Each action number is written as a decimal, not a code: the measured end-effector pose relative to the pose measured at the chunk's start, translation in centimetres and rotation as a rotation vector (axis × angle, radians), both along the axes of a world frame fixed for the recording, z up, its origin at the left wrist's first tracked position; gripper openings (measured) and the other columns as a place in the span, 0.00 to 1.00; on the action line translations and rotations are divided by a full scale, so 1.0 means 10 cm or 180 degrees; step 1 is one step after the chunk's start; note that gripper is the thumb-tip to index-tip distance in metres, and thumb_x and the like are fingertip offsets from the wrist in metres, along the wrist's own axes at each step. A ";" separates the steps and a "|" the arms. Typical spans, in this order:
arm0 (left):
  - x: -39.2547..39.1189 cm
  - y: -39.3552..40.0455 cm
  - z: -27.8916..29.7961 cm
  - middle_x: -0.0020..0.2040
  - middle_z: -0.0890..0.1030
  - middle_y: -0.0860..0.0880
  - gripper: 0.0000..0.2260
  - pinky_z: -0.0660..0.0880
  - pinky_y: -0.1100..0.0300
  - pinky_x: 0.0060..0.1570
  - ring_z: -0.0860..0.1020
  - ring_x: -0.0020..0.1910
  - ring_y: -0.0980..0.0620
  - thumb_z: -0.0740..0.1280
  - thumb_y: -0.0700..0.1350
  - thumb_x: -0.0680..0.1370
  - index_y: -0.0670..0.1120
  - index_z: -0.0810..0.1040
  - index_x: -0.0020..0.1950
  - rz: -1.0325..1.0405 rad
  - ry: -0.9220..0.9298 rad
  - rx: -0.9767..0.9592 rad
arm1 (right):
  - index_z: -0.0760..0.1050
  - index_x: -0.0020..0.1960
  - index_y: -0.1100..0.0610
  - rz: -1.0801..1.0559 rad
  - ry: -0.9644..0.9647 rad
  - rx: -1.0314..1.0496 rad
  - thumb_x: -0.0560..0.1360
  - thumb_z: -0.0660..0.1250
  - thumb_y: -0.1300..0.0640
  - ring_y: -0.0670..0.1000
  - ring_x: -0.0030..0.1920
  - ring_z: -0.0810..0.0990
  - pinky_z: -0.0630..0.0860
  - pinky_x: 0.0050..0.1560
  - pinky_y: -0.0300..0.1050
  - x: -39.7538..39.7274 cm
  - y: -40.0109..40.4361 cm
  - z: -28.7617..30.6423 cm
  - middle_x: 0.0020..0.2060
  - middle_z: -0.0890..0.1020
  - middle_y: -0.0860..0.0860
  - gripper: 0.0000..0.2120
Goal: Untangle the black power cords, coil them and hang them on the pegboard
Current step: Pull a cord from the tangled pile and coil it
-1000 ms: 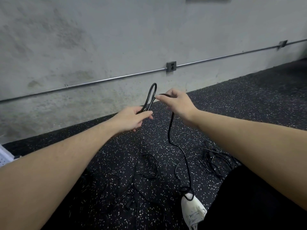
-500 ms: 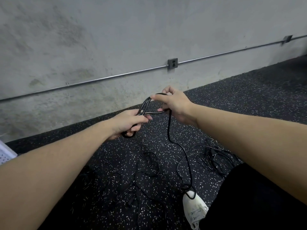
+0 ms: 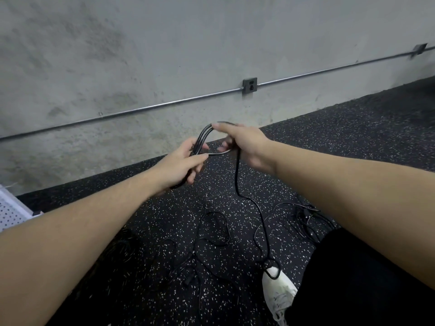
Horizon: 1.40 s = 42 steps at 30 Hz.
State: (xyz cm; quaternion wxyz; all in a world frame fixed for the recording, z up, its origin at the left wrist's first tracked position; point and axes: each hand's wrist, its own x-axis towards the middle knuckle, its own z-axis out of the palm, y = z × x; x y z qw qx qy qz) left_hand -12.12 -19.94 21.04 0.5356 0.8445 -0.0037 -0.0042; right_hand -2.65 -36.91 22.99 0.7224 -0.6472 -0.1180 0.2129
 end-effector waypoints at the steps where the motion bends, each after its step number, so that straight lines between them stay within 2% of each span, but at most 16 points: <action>1: -0.02 -0.02 0.02 0.43 0.77 0.48 0.09 0.71 0.56 0.32 0.72 0.28 0.54 0.61 0.43 0.85 0.55 0.71 0.62 0.0053 0.0000 -0.0295 | 0.74 0.45 0.55 -0.0038 0.0173 0.0287 0.78 0.73 0.52 0.46 0.26 0.70 0.72 0.35 0.41 -0.01 0.04 0.04 0.23 0.69 0.45 0.10; 4: -0.07 -0.12 0.06 0.56 0.78 0.45 0.09 0.74 0.61 0.33 0.78 0.36 0.54 0.61 0.42 0.86 0.52 0.73 0.63 0.0220 -0.0104 -0.0870 | 0.65 0.38 0.52 -0.0115 0.0481 0.0859 0.82 0.65 0.51 0.44 0.22 0.58 0.58 0.26 0.37 -0.05 0.19 0.15 0.22 0.62 0.45 0.16; 7: -0.06 -0.10 0.02 0.64 0.82 0.52 0.06 0.74 0.50 0.63 0.81 0.62 0.52 0.62 0.43 0.84 0.52 0.75 0.57 0.0336 -0.0103 -0.0981 | 0.60 0.35 0.51 -0.0035 0.0705 0.1119 0.85 0.60 0.48 0.43 0.22 0.55 0.54 0.19 0.35 -0.07 0.29 0.20 0.23 0.62 0.45 0.21; 9: -0.09 -0.09 0.03 0.61 0.84 0.47 0.05 0.71 0.47 0.68 0.83 0.62 0.44 0.61 0.41 0.84 0.50 0.73 0.51 0.0301 0.0134 -0.1591 | 0.59 0.35 0.51 0.0067 0.0829 0.1222 0.85 0.59 0.47 0.43 0.22 0.54 0.52 0.18 0.34 -0.08 0.33 0.23 0.24 0.61 0.45 0.21; 14: -0.22 -0.15 0.12 0.57 0.85 0.39 0.07 0.76 0.42 0.64 0.84 0.56 0.35 0.61 0.37 0.78 0.48 0.73 0.49 -0.0075 0.0539 -0.2358 | 0.58 0.35 0.50 0.0205 0.0836 0.1137 0.85 0.59 0.45 0.42 0.22 0.53 0.48 0.18 0.33 -0.08 0.40 0.24 0.25 0.59 0.45 0.22; 17: -0.28 -0.15 0.09 0.55 0.84 0.37 0.07 0.77 0.39 0.62 0.84 0.49 0.42 0.63 0.36 0.75 0.45 0.76 0.50 -0.0329 0.0861 -0.2004 | 0.57 0.35 0.50 0.0327 0.0564 0.0720 0.85 0.58 0.44 0.42 0.22 0.53 0.47 0.19 0.33 -0.10 0.40 0.21 0.24 0.60 0.45 0.22; 21: -0.28 -0.14 0.06 0.41 0.80 0.43 0.13 0.78 0.36 0.61 0.80 0.41 0.46 0.59 0.39 0.83 0.46 0.80 0.63 -0.0564 0.1261 -0.1739 | 0.58 0.35 0.50 0.0352 0.0456 0.0425 0.84 0.59 0.44 0.42 0.22 0.54 0.49 0.19 0.33 -0.08 0.37 0.14 0.23 0.61 0.44 0.22; 24: -0.21 -0.14 0.03 0.35 0.73 0.49 0.14 0.82 0.41 0.53 0.75 0.35 0.51 0.59 0.38 0.84 0.47 0.79 0.66 -0.0457 0.1108 -0.1593 | 0.62 0.35 0.51 0.0096 0.0418 0.0547 0.84 0.59 0.43 0.44 0.25 0.59 0.58 0.21 0.34 -0.06 0.37 0.13 0.25 0.66 0.46 0.22; 25: -0.19 -0.15 0.02 0.34 0.71 0.50 0.14 0.83 0.46 0.47 0.73 0.33 0.53 0.59 0.38 0.84 0.46 0.79 0.66 -0.0379 0.0980 -0.1579 | 0.66 0.36 0.53 0.0030 0.0455 0.0618 0.84 0.58 0.41 0.46 0.27 0.65 0.66 0.25 0.36 -0.05 0.36 0.12 0.27 0.71 0.47 0.22; 27: -0.15 -0.18 0.00 0.34 0.70 0.50 0.15 0.77 0.57 0.36 0.70 0.32 0.54 0.59 0.37 0.84 0.46 0.79 0.67 -0.0225 0.0672 -0.1655 | 0.75 0.48 0.58 0.0124 0.0607 0.0628 0.84 0.49 0.37 0.52 0.40 0.77 0.80 0.47 0.47 -0.06 0.34 0.05 0.37 0.81 0.52 0.28; 29: -0.08 -0.20 0.03 0.33 0.70 0.50 0.14 0.70 0.62 0.30 0.69 0.30 0.55 0.58 0.37 0.84 0.44 0.78 0.67 -0.0023 0.0333 -0.1868 | 0.76 0.57 0.57 0.0609 0.0511 0.0164 0.85 0.41 0.40 0.54 0.49 0.80 0.74 0.65 0.58 -0.09 0.28 -0.08 0.43 0.84 0.54 0.30; 31: -0.01 -0.16 0.07 0.33 0.70 0.51 0.14 0.65 0.65 0.25 0.68 0.29 0.56 0.58 0.38 0.85 0.45 0.77 0.67 0.0227 0.0001 -0.2082 | 0.77 0.53 0.54 0.1285 0.0207 -0.0688 0.85 0.39 0.47 0.55 0.53 0.80 0.66 0.71 0.63 -0.13 0.21 -0.19 0.41 0.85 0.51 0.28; 34: 0.03 -0.08 0.11 0.33 0.69 0.52 0.13 0.62 0.65 0.24 0.67 0.29 0.57 0.59 0.40 0.85 0.49 0.80 0.65 0.0599 -0.0294 -0.2099 | 0.75 0.60 0.54 0.2279 -0.0008 -0.1490 0.82 0.48 0.51 0.54 0.58 0.80 0.67 0.70 0.60 -0.19 0.16 -0.31 0.52 0.84 0.51 0.19; 38: 0.07 -0.04 0.13 0.33 0.68 0.53 0.13 0.62 0.65 0.23 0.66 0.28 0.57 0.59 0.41 0.85 0.53 0.80 0.63 0.1073 -0.0547 -0.1535 | 0.73 0.51 0.56 0.2676 -0.0389 -0.2020 0.83 0.63 0.53 0.48 0.36 0.77 0.81 0.51 0.50 -0.23 0.18 -0.34 0.36 0.75 0.49 0.07; 40: 0.09 0.00 0.13 0.32 0.67 0.54 0.13 0.65 0.64 0.23 0.65 0.27 0.58 0.59 0.43 0.85 0.55 0.80 0.62 0.1371 -0.0704 -0.0724 | 0.73 0.44 0.55 0.2667 -0.0726 -0.2345 0.82 0.66 0.51 0.47 0.29 0.73 0.77 0.38 0.43 -0.25 0.15 -0.35 0.31 0.74 0.48 0.11; 42: 0.09 0.10 0.11 0.26 0.67 0.57 0.13 0.68 0.60 0.26 0.65 0.23 0.59 0.58 0.44 0.86 0.55 0.78 0.65 0.1579 -0.0725 -0.0004 | 0.72 0.39 0.56 0.2659 -0.0962 -0.2615 0.81 0.67 0.48 0.49 0.28 0.76 0.77 0.39 0.47 -0.22 0.06 -0.35 0.29 0.75 0.49 0.16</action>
